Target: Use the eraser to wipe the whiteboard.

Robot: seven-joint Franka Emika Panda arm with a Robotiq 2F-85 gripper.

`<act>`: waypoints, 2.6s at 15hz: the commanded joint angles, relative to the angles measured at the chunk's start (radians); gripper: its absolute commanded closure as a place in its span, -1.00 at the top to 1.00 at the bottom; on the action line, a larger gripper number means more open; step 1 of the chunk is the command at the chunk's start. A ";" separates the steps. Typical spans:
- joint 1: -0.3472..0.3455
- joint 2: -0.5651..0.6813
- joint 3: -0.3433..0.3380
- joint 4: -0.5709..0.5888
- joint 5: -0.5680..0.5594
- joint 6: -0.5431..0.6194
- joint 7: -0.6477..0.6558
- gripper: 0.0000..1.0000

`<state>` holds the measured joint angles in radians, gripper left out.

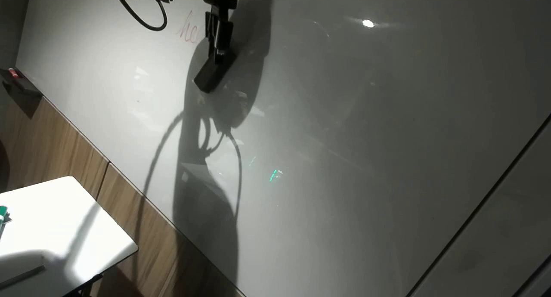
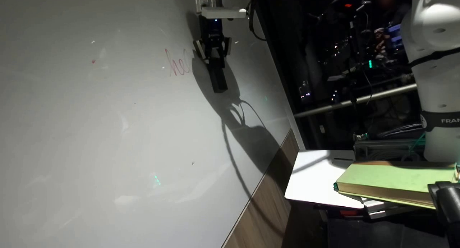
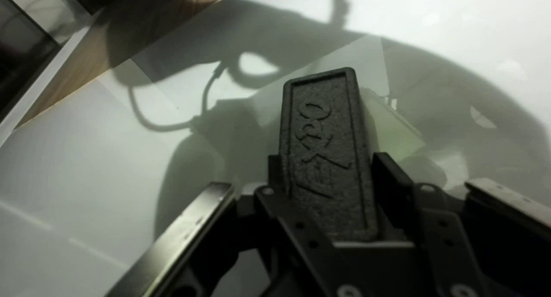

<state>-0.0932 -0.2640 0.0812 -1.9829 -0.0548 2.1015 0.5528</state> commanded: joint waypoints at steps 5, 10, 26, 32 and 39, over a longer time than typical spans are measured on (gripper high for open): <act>0.004 0.142 0.003 0.128 -0.018 0.092 0.054 -0.43; 0.035 0.086 0.027 0.178 0.011 0.011 0.100 -0.43; 0.167 0.109 0.193 0.408 -0.052 0.057 0.255 -0.43; 0.156 0.102 0.177 0.281 -0.066 0.083 0.250 -0.43; 0.115 0.142 0.127 0.201 -0.162 0.121 0.231 -0.43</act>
<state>0.0673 -0.2112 0.2559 -1.8133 -0.1243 2.1013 0.8066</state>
